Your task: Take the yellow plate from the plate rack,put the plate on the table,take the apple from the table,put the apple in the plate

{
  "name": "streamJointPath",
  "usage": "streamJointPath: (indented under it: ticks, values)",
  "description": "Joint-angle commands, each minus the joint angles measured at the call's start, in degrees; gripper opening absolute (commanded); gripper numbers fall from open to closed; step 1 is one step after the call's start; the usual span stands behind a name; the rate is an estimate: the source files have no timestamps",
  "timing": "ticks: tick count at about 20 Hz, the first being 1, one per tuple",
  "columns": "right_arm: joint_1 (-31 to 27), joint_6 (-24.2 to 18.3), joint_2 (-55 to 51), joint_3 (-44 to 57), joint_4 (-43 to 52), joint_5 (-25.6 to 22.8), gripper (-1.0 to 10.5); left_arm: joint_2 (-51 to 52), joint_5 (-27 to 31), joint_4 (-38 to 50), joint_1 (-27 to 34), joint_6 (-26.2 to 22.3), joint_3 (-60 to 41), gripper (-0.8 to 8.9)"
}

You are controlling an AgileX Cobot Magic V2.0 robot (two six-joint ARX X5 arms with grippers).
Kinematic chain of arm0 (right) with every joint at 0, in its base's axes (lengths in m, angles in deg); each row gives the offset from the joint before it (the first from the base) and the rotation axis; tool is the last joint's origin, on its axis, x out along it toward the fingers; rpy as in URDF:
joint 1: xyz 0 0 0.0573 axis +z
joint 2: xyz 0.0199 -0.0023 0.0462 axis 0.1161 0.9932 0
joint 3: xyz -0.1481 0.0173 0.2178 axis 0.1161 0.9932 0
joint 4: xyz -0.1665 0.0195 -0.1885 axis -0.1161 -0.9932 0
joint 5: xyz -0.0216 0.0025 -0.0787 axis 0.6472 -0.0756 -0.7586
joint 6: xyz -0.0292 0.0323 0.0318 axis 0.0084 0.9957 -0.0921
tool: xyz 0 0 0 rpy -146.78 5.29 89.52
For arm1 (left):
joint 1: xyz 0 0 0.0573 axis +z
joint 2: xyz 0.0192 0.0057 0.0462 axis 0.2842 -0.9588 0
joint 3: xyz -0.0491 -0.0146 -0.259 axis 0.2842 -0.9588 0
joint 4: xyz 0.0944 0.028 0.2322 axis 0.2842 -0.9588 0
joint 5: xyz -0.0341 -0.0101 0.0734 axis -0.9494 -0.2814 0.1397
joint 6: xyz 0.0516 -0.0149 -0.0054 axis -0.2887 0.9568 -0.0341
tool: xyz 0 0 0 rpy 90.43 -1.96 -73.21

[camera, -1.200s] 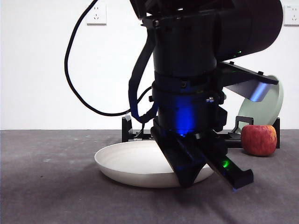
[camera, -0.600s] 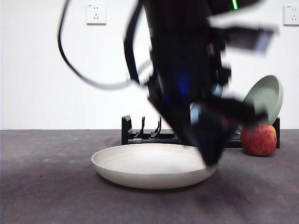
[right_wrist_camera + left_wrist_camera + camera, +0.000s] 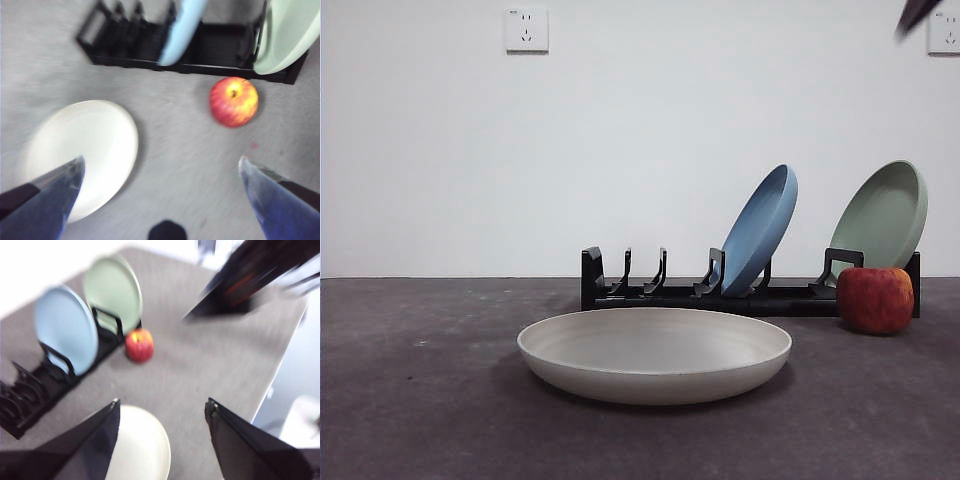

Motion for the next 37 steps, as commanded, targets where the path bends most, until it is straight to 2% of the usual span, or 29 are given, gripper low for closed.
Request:
streamJointPath:
  ticks: [1, 4, 10, 14, 22, 23, 27, 28, 31, 32, 37]
  values:
    - [0.09, 0.55, 7.52, 0.04, 4.96, -1.6, 6.5, 3.56, -1.09, -1.42, -0.24, 1.79, -0.22, 2.87]
    - [0.09, 0.52, 17.73, 0.04, 12.04, -2.03, 6.7, 7.26, -1.11, -2.86, -0.24, 3.1, -0.22, 2.87]
    - [0.09, 0.44, 31.93, 0.04, 24.59, -6.54, 7.0, 8.04, -1.09, -4.87, -0.24, 3.3, -0.22, 2.87]
    - [0.02, -0.33, 37.38, 0.04, 29.18, -9.49, 7.0, 8.04, -1.09, -5.2, -0.24, 3.34, -0.22, 2.87]
    - [0.0, 0.15, 43.36, 0.04, 35.23, -9.38, 6.9, 8.04, -0.96, -5.46, -0.24, 3.34, -0.22, 2.87]
    - [-0.02, 0.28, 43.63, 0.04, 35.67, -9.49, 6.3, 8.04, -0.87, -5.46, -0.22, 3.34, -0.22, 2.87]
    - [-0.02, 0.31, 43.67, 0.04, 36.5, -8.98, 2.1, 8.04, -0.85, -5.44, -0.2, 3.32, -0.22, 2.87]
    - [-0.02, 0.31, 43.67, 0.04, 36.15, -8.85, 1.4, 8.04, -0.35, -5.4, -0.2, 3.3, -0.22, 2.87]
    - [-0.09, 0.31, 43.67, 0.04, 35.36, -8.9, 1.0, 8.04, 2.03, -5.44, -0.17, 3.28, -0.22, 2.87]
    - [-0.07, 0.31, 43.67, 0.04, 35.06, -8.87, -0.1, 8.04, 2.03, -5.44, -0.2, 3.28, -0.22, 2.87]
    - [-0.04, 0.2, 42.25, 0.04, 34.1, -8.81, -0.1, 8.04, 2.03, -5.84, -0.17, 3.28, -0.22, 2.87]
